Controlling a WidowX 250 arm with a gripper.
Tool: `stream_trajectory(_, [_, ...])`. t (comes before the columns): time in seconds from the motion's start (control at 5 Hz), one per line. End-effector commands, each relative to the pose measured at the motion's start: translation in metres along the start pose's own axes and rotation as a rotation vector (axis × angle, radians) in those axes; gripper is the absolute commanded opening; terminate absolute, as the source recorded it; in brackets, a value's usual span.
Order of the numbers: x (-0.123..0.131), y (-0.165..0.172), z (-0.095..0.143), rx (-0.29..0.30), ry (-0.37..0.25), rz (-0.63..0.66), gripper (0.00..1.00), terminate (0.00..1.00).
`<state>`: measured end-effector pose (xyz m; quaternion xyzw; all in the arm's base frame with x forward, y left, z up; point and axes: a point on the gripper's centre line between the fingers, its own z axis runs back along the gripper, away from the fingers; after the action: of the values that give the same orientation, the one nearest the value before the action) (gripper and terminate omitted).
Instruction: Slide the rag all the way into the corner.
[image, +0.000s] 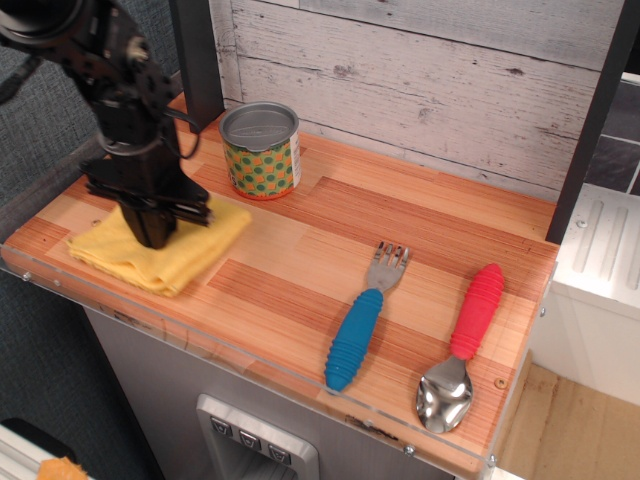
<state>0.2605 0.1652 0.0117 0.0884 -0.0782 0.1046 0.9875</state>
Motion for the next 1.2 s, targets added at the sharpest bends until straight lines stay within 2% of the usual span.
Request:
stream_trajectory(0.0, [0.010,0.024,-0.006,0.010,-0.045,-0.014,0.00,0.00])
stream_trajectory(0.2, [0.014,0.028,-0.005,0.041,-0.057,-0.022,0.00,0.00])
stream_trajectory(0.4, [0.012,0.030,-0.001,0.046,-0.056,-0.006,0.00,0.00])
stream_trajectory(0.6, [0.010,0.031,0.006,0.062,-0.031,0.018,0.00,0.00])
stream_trajectory(0.8, [0.013,0.033,0.009,0.053,-0.004,0.034,1.00,0.00])
stream_trajectory(1.0, [0.021,0.036,0.017,0.064,-0.049,0.029,1.00,0.00])
